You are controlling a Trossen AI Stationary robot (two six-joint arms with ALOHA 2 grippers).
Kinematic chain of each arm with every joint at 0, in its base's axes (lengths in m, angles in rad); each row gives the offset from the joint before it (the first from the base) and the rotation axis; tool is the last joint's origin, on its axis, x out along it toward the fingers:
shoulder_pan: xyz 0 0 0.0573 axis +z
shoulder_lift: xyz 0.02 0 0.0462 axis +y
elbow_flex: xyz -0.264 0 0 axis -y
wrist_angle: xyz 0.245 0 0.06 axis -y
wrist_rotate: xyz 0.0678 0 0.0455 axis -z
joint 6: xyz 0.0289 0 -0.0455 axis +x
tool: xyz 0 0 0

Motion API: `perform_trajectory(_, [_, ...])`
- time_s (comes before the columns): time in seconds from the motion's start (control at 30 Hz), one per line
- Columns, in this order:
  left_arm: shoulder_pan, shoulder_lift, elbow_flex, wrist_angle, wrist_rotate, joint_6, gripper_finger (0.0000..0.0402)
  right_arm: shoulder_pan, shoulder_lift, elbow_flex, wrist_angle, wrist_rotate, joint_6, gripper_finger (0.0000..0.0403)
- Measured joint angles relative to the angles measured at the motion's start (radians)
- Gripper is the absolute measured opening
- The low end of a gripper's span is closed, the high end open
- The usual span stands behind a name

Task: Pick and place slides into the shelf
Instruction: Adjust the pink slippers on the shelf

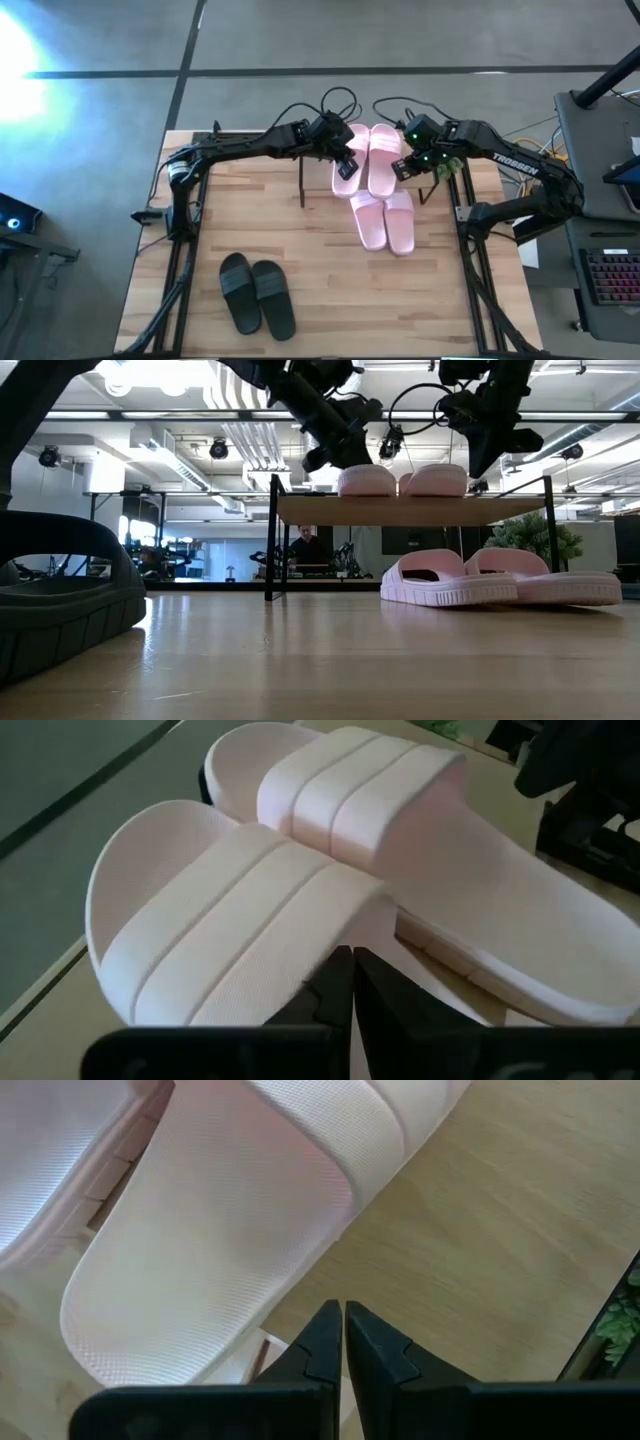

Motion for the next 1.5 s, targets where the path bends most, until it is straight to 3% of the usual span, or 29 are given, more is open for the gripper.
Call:
perform_trajectory(0.2, [-0.012,-0.002,0.019,0.003,0.002,-0.001,0.0000,0.000,-0.002,0.000,-0.006,-0.004,0.015,0.0011])
perform_trajectory(0.43, [-0.043,-0.048,0.019,-0.107,-0.012,0.018,0.0000,0.030,-0.029,-0.001,0.007,-0.097,0.045,0.0011])
perform_trajectory(0.6, [-0.070,-0.110,0.015,-0.192,-0.162,0.053,0.0000,0.080,-0.044,-0.001,0.181,-0.158,0.107,0.0011])
perform_trajectory(0.77, [-0.068,-0.122,0.007,-0.321,-0.189,0.044,0.0000,0.089,-0.017,-0.001,0.419,-0.160,0.147,0.0011])
perform_trajectory(1.17, [-0.069,-0.118,-0.089,-0.367,-0.213,-0.007,0.0000,0.084,0.139,0.011,0.465,-0.028,0.029,0.0011])
perform_trajectory(1.37, [-0.070,-0.118,-0.122,-0.365,-0.178,-0.010,0.0000,0.084,0.141,0.030,0.467,0.094,-0.022,0.0011])
perform_trajectory(1.5, [-0.070,-0.118,-0.143,-0.345,-0.152,-0.011,0.0000,0.073,0.141,0.041,0.466,0.110,-0.045,0.0011])
